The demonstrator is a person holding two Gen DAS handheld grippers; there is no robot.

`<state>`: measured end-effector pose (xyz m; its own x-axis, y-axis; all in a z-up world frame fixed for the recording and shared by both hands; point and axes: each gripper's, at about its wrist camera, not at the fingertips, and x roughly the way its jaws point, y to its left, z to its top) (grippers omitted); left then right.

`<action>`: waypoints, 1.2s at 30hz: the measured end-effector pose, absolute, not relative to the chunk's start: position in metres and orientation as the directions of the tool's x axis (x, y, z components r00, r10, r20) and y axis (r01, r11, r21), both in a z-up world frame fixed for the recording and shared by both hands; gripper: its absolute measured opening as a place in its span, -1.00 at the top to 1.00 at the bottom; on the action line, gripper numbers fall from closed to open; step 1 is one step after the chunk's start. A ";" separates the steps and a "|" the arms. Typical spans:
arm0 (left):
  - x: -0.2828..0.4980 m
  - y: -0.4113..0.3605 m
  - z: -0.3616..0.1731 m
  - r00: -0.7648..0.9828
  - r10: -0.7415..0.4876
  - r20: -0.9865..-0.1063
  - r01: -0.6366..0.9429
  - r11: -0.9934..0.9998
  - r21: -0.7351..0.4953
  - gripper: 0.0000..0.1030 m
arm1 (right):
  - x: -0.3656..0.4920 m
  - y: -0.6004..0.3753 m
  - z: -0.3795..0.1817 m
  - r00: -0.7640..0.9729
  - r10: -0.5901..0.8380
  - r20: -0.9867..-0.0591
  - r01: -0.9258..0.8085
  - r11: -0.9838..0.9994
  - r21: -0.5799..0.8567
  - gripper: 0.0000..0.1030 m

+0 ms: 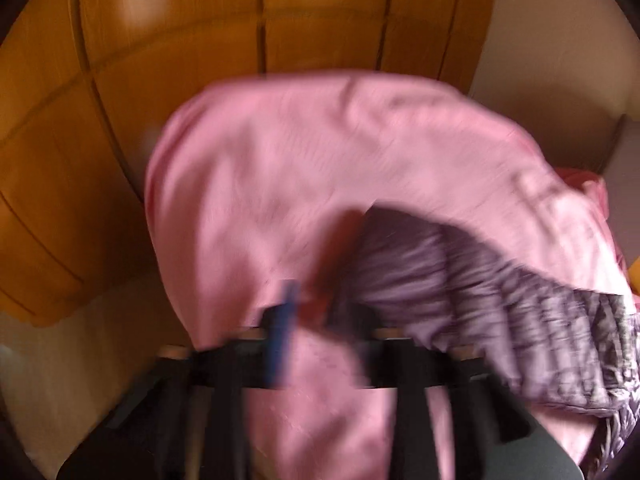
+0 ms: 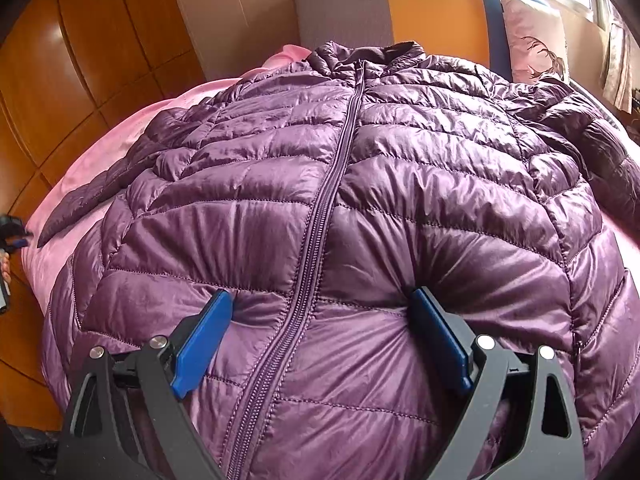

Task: Fold large clothes
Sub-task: 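Grasp the jacket's side edge and sleeve with the right tool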

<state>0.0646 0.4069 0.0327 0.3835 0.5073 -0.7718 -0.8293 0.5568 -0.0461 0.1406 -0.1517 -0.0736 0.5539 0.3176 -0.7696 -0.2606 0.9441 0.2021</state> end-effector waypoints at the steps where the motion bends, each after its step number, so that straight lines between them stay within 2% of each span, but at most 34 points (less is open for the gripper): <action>1: 0.062 0.389 0.049 0.430 0.538 -0.725 -0.815 0.577 -0.055 -0.46 | 0.140 -0.152 -0.072 0.551 0.318 -0.772 -0.259 0.944 0.204 -0.76; 4: 0.070 0.338 0.076 0.563 0.513 -0.648 -0.723 0.686 -0.086 -0.49 | 0.139 -0.161 -0.062 0.528 0.346 -0.775 -0.248 0.936 0.250 -0.76; 8: 0.090 0.251 0.080 0.718 0.295 -0.631 -0.498 0.851 -0.169 -0.49 | 0.130 -0.218 -0.041 0.587 0.365 -0.723 -0.123 0.923 0.365 -0.76; 13: 0.115 0.118 0.058 0.754 -0.008 -0.657 -0.162 0.967 -0.198 -0.49 | 0.110 -0.353 -0.034 0.685 0.221 -0.695 0.197 0.861 0.469 -0.69; 16: 0.123 0.058 0.042 0.725 -0.117 -0.679 -0.015 0.983 -0.185 -0.49 | 0.093 -0.446 -0.044 0.691 0.084 -0.718 0.428 0.753 0.499 -0.52; 18: 0.123 0.025 0.035 0.706 -0.162 -0.690 0.063 0.984 -0.167 -0.49 | 0.083 -0.504 -0.049 0.690 0.012 -0.724 0.540 0.658 0.525 -0.43; 21: 0.127 -0.006 0.019 0.661 -0.184 -0.727 0.133 0.983 -0.128 -0.49 | 0.080 -0.567 -0.056 0.703 -0.031 -0.711 0.619 0.519 0.590 -0.43; 26: 0.133 -0.018 -0.005 0.598 -0.179 -0.781 0.129 0.984 -0.126 -0.49 | 0.095 -0.623 -0.063 0.702 -0.092 -0.707 0.680 0.381 0.626 -0.39; 28: 0.134 -0.016 -0.013 0.589 -0.182 -0.787 0.120 0.983 -0.138 -0.51 | 0.105 -0.631 -0.061 0.676 -0.112 -0.729 0.706 0.381 0.596 0.05; 29: 0.134 -0.016 -0.016 0.593 -0.181 -0.784 0.120 0.983 -0.136 -0.54 | 0.113 -0.632 -0.060 0.660 -0.099 -0.744 0.712 0.399 0.578 0.62; 30: 0.134 -0.016 -0.017 0.595 -0.178 -0.783 0.119 0.984 -0.133 -0.54 | 0.118 -0.632 -0.057 0.645 -0.090 -0.759 0.714 0.425 0.557 0.85; 32: 0.135 -0.019 -0.021 0.596 -0.163 -0.786 0.117 0.986 -0.116 -0.58 | 0.122 -0.620 -0.035 0.618 -0.146 -0.773 0.712 0.520 0.471 0.92; 36: 0.138 -0.020 -0.025 0.593 -0.156 -0.790 0.098 0.988 -0.121 -0.59 | 0.085 -0.596 0.018 0.620 -0.332 -0.711 0.704 0.635 0.318 0.93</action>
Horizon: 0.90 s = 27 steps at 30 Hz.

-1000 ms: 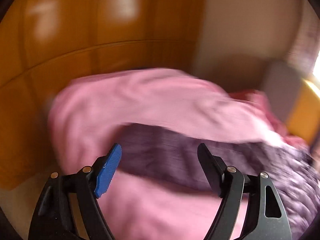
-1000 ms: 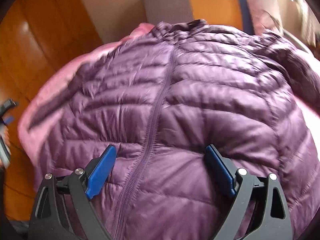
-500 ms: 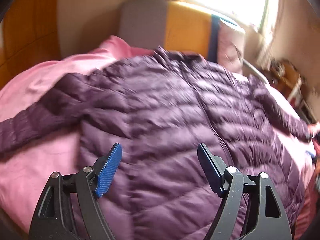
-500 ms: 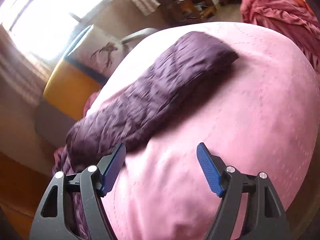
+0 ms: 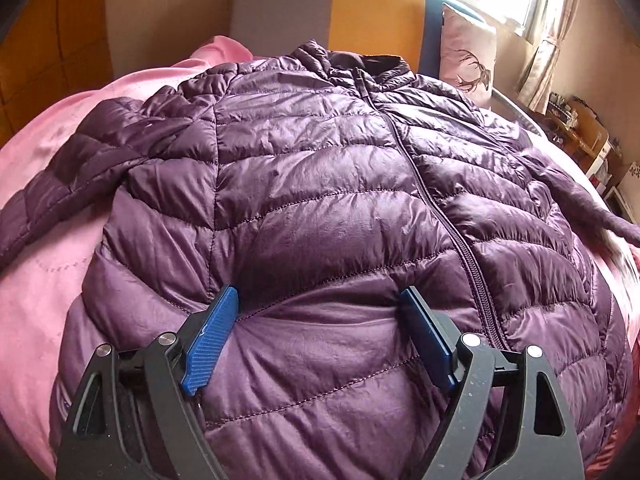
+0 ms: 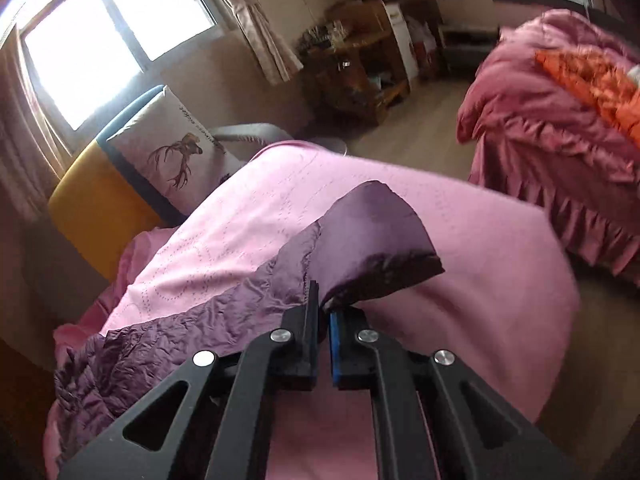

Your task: Fold large clothes

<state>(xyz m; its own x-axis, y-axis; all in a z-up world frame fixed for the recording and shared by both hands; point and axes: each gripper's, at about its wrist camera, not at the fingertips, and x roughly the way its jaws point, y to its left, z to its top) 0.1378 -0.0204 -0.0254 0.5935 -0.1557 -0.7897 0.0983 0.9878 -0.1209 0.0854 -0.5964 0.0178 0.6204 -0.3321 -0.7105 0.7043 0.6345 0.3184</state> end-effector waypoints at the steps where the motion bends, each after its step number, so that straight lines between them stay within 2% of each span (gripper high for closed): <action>1: 0.138 -0.020 -0.026 0.593 -0.156 -0.790 0.100 0.988 -0.120 -0.60 | 0.076 -0.590 0.018 0.588 -0.369 -0.720 0.726 0.634 0.268 0.93; 3: 0.138 -0.019 -0.026 0.594 -0.151 -0.790 0.105 0.988 -0.110 -0.60 | 0.070 -0.590 -0.001 0.517 -0.385 -0.764 0.755 0.626 0.195 0.93; 5: 0.139 -0.017 -0.026 0.592 -0.149 -0.792 0.107 0.989 -0.106 -0.60 | 0.067 -0.593 -0.031 0.472 -0.336 -0.815 0.768 0.610 0.193 0.93; 8: 0.139 -0.013 -0.022 0.572 -0.158 -0.805 0.118 0.987 -0.110 -0.60 | 0.062 -0.590 -0.049 0.461 -0.335 -0.822 0.767 0.617 0.179 0.87; 10: 0.137 -0.012 -0.013 0.567 -0.173 -0.805 0.146 0.983 -0.108 -0.60 | 0.058 -0.587 -0.044 0.459 -0.342 -0.820 0.765 0.621 0.169 0.55; 12: 0.134 -0.009 -0.003 0.589 -0.186 -0.786 0.167 0.980 -0.107 -0.60 | 0.047 -0.584 -0.031 0.450 -0.371 -0.812 0.783 0.602 0.158 -0.20; 13: 0.132 -0.006 0.005 0.618 -0.183 -0.765 0.173 0.980 -0.095 -0.60 | 0.041 -0.586 -0.022 0.441 -0.408 -0.799 0.798 0.586 0.141 -0.27; 15: 0.133 0.000 0.014 0.649 -0.178 -0.740 0.178 0.981 -0.080 -0.60 | 0.034 -0.576 -0.003 0.445 -0.460 -0.768 0.805 0.581 0.119 -0.33; 18: 0.143 0.009 0.022 0.675 -0.161 -0.720 0.164 0.984 -0.067 -0.60 | 0.051 -0.536 0.016 0.532 -0.415 -0.738 0.720 0.680 0.137 -0.36; 23: 0.159 0.018 0.013 0.669 -0.159 -0.726 0.141 0.986 -0.086 -0.60 | 0.123 -0.425 0.016 0.679 -0.114 -0.725 0.392 0.892 0.227 -0.37; 27: 0.160 0.016 -0.005 0.636 -0.163 -0.754 0.148 0.985 -0.089 -0.60 | 0.170 -0.326 -0.009 0.670 0.088 -0.737 0.144 0.959 0.245 -0.34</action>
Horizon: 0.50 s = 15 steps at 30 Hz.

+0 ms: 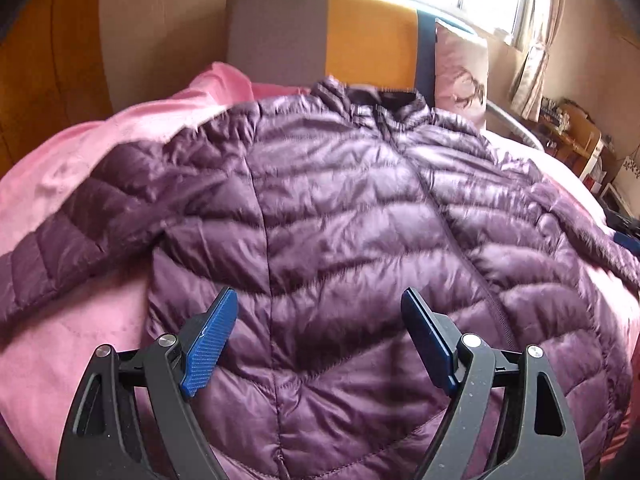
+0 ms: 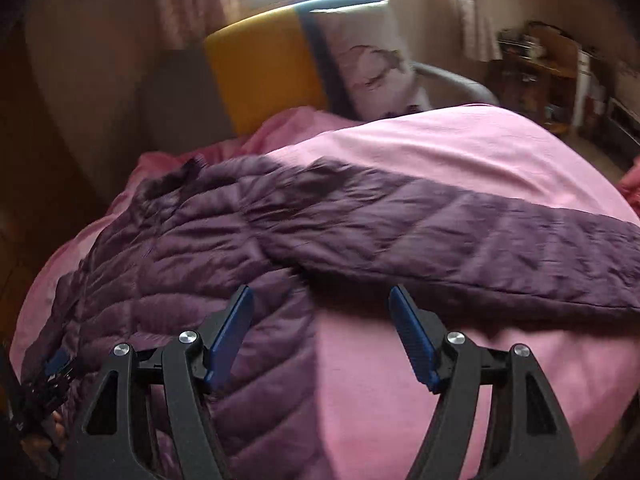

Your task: Fold large clothes

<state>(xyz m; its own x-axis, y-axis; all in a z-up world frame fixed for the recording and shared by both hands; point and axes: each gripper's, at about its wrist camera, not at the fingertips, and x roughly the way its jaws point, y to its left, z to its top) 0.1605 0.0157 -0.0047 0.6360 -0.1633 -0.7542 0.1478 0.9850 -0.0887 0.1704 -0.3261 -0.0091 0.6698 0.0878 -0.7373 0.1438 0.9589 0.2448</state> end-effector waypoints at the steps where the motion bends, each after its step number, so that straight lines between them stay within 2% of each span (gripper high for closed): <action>1: 0.159 0.016 -0.010 0.629 -0.160 -0.761 0.147 0.985 -0.087 -0.60 | 0.178 -0.308 -0.018 0.653 0.120 -0.748 0.112 0.961 0.252 -0.33; 3: 0.157 0.018 -0.017 0.623 -0.162 -0.765 0.144 0.985 -0.091 -0.61 | 0.187 -0.281 -0.041 0.614 0.167 -0.772 0.075 0.961 0.267 -0.29; 7: 0.150 0.022 -0.022 0.618 -0.178 -0.766 0.146 0.983 -0.111 -0.62 | 0.179 -0.267 -0.077 0.578 0.123 -0.807 0.078 0.976 0.204 -0.25; 13: 0.133 0.031 -0.021 0.619 -0.203 -0.759 0.143 0.979 -0.144 -0.62 | 0.160 -0.272 -0.083 0.597 0.061 -0.800 0.074 0.989 0.131 -0.21; 15: 0.131 0.044 -0.011 0.623 -0.233 -0.747 0.135 0.972 -0.190 -0.62 | 0.167 -0.272 -0.081 0.596 0.056 -0.801 0.073 0.990 0.124 -0.22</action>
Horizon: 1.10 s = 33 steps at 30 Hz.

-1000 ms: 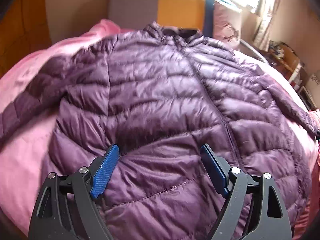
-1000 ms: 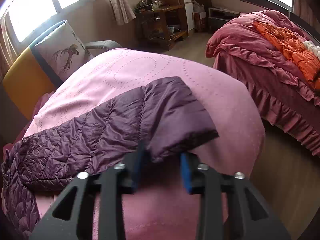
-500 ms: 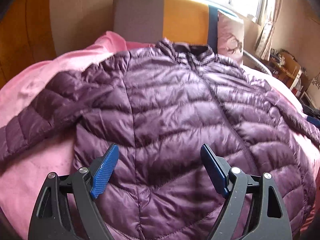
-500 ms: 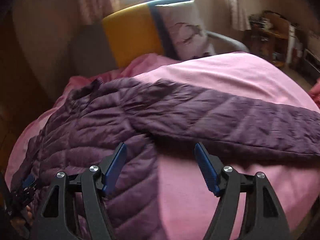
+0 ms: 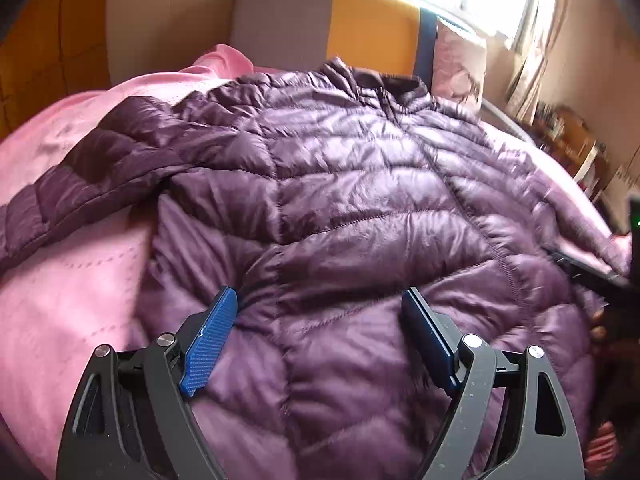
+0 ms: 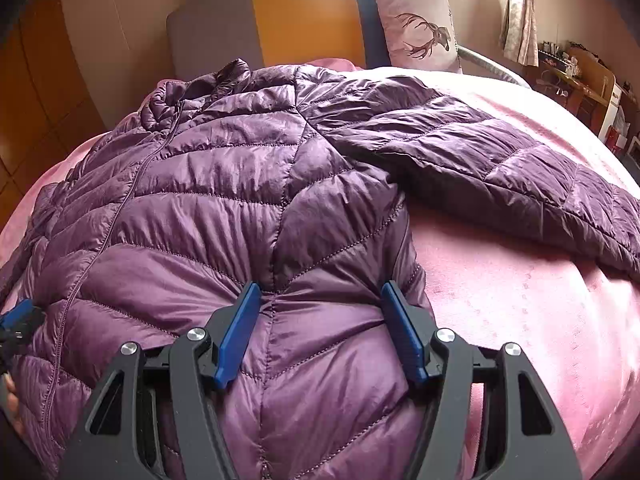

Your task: Fold large clothes

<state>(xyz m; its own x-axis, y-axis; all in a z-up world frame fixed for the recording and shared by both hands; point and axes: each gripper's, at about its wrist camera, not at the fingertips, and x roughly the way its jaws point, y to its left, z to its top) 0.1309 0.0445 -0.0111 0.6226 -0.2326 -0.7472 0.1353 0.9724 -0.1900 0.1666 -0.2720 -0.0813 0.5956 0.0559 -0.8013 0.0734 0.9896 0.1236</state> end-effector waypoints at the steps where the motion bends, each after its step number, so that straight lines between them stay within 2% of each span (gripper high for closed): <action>1: 0.129 0.062 -0.003 0.643 -0.226 -0.732 0.096 0.972 -0.216 -0.62 | 0.169 -0.272 -0.082 0.596 0.057 -0.801 0.073 0.989 0.125 -0.23; 3: 0.124 0.098 0.009 0.682 -0.150 -0.716 -0.013 0.976 -0.218 -0.62 | 0.168 -0.272 -0.082 0.604 0.063 -0.795 0.071 0.989 0.132 -0.24; 6: 0.116 0.187 0.023 0.705 0.071 -0.706 -0.287 0.939 -0.191 -0.62 | 0.167 -0.271 -0.083 0.607 0.067 -0.792 0.070 0.988 0.137 -0.25; 11: 0.103 0.338 0.023 0.515 0.433 -0.740 -0.700 0.710 -0.072 -0.67 | 0.161 -0.269 -0.083 0.609 0.052 -0.792 0.069 0.991 0.118 -0.27; 14: 0.098 0.401 0.016 0.397 0.503 -0.768 -0.815 0.578 -0.042 -0.67 | 0.161 -0.267 -0.084 0.607 0.038 -0.793 0.070 0.992 0.102 -0.29; 17: 0.095 0.443 0.004 0.375 0.447 -0.812 -0.854 0.507 -0.116 -0.67 | 0.162 -0.265 -0.084 0.605 0.027 -0.795 0.072 0.993 0.089 -0.30; 18: 0.098 0.452 -0.005 0.392 0.389 -0.834 -0.838 0.525 -0.149 -0.60 | 0.162 -0.264 -0.084 0.605 0.024 -0.796 0.073 0.994 0.085 -0.30; 19: 0.100 0.454 -0.010 0.406 0.358 -0.841 -0.822 0.546 -0.165 -0.11 | 0.162 -0.264 -0.084 0.604 0.020 -0.797 0.074 0.994 0.082 -0.31; 21: 0.102 0.443 -0.010 0.421 0.384 -0.822 -0.790 0.601 -0.124 0.30 | 0.162 -0.263 -0.084 0.603 0.011 -0.798 0.075 0.995 0.070 -0.31; 23: 0.089 0.432 -0.003 0.458 0.415 -0.786 -0.770 0.628 -0.117 0.89 | 0.162 -0.262 -0.084 0.602 0.006 -0.798 0.076 0.995 0.065 -0.31; 25: 0.067 0.423 0.005 0.500 0.404 -0.766 -0.765 0.620 -0.173 0.89 | 0.162 -0.263 -0.084 0.602 0.006 -0.798 0.076 0.995 0.065 -0.31; 30: 0.047 0.402 -0.011 0.430 0.438 -0.789 -0.752 0.658 -0.044 0.89 | 0.162 -0.264 -0.084 0.604 0.012 -0.797 0.077 0.994 0.073 -0.32; 33: 0.044 0.399 -0.004 0.411 0.446 -0.795 -0.774 0.631 -0.046 0.85 | 0.162 -0.264 -0.084 0.607 0.014 -0.795 0.080 0.994 0.078 -0.32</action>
<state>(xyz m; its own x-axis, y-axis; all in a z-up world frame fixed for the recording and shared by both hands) 0.0441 0.3989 -0.0043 0.4108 0.4457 -0.7953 -0.7744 0.6310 -0.0464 0.1617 -0.2640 -0.0841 0.6068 0.0136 -0.7948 0.0800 0.9937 0.0780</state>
